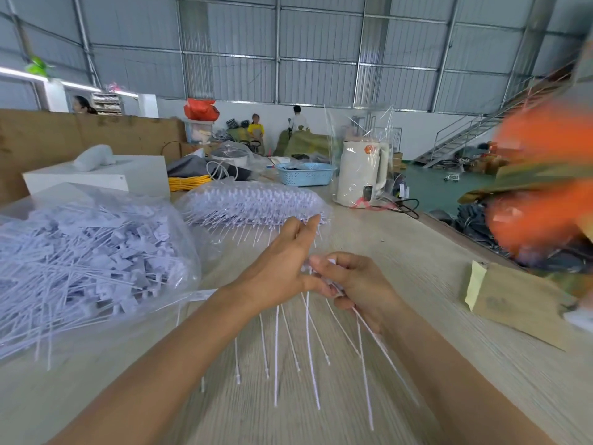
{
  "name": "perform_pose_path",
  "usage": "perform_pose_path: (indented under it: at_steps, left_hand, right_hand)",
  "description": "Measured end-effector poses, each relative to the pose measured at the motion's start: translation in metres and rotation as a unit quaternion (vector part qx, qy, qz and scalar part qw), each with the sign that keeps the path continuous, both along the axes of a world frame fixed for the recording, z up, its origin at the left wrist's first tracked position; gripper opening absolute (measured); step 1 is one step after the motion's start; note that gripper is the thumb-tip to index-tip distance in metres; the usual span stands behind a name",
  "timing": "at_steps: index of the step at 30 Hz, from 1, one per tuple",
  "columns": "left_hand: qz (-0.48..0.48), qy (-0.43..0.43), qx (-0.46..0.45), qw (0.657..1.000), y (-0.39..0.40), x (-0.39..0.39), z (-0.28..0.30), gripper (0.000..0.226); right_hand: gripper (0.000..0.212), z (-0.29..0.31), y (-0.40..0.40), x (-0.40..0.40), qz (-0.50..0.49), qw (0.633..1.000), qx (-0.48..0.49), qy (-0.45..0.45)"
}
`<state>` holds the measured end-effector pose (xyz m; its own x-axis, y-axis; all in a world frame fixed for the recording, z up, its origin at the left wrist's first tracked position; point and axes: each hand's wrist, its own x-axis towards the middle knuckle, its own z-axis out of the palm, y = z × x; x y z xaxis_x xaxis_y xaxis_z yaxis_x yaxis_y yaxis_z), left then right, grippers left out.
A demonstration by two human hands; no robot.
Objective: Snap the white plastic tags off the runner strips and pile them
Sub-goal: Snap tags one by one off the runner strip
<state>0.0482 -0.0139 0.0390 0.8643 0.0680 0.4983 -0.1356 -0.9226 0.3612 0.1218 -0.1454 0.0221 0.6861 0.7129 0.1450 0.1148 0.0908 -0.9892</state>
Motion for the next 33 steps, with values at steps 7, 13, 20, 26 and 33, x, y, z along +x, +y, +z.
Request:
perform_pose_path:
  at_steps: [7, 13, 20, 26, 33]
  left_hand:
    - [-0.045, -0.095, -0.048, 0.993, 0.001, -0.01, 0.013, 0.039]
    - [0.009, -0.086, 0.211, 0.974, -0.01, -0.014, 0.015, 0.024]
    - [0.081, -0.008, 0.415, 0.906, -0.019, -0.015, 0.02, 0.013]
    - [-0.076, 0.077, -0.012, 0.994, -0.004, -0.021, 0.033, 0.032]
    - [-0.206, 0.042, -0.451, 0.867, 0.001, -0.028, 0.034, 0.026]
  right_hand:
    - [0.027, 0.008, -0.011, 0.011, -0.013, 0.992, 0.101, 0.075]
    - [0.043, 0.008, -0.004, 0.004, -0.031, 0.994, 0.08, 0.068]
    - [0.04, 0.008, -0.004, 0.001, -0.079, 0.993, 0.066, -0.05]
    - [0.034, 0.016, -0.017, 0.001, -0.003, 0.983, 0.089, -0.163]
    - [0.021, 0.02, -0.048, 0.044, -0.137, 0.954, 0.194, 0.182]
